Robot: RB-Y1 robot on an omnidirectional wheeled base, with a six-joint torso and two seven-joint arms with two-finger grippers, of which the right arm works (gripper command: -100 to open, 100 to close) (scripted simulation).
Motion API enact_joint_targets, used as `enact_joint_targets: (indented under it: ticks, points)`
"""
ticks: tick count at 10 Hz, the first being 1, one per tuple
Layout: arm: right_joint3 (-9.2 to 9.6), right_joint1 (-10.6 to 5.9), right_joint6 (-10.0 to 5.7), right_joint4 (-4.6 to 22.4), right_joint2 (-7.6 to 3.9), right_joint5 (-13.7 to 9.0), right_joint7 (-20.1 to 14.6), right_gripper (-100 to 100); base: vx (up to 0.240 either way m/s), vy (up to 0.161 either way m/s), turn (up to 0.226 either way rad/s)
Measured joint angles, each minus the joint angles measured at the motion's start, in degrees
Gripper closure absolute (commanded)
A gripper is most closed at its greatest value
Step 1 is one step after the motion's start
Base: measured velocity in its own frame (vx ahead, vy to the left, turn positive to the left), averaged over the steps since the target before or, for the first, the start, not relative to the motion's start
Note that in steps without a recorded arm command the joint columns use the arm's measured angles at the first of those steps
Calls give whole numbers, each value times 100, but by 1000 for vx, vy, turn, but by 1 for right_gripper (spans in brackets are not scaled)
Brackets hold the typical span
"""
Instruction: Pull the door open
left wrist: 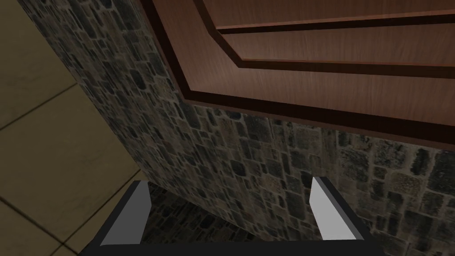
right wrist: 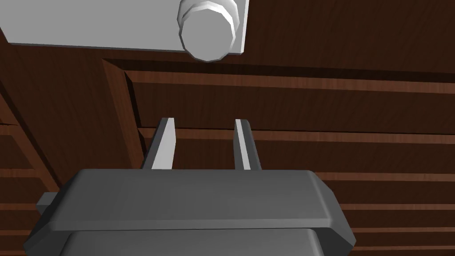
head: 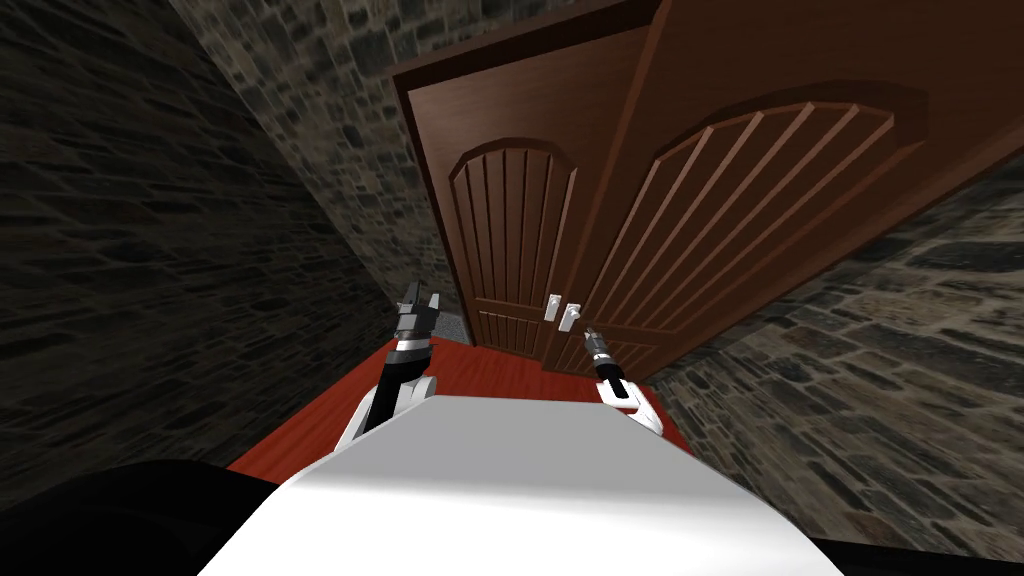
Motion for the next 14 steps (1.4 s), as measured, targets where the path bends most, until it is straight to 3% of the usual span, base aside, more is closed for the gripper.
enact_joint_targets:
  ticks: [2, 5, 7, 11, 12, 14]
  points:
    - [62, 27, -24, -58, -1, 20, -56, -100, -28, -38, -107]
    - [-165, 52, -31, 177, -37, -40, 64, -100, 146, -165, -37]
    - [-204, 25, -23, 208, -27, -59, 113, -100, 198, 7, 66]
    - [-80, -146, -40, 144, 55, -53, 143, -100, 167, 96, 93]
    - [-71, -152, -32, 131, 59, -52, 140, 100, -10, -2, -18]
    - [-71, -157, -41, 139, 59, -52, 142, 100, -27, -16, 20]
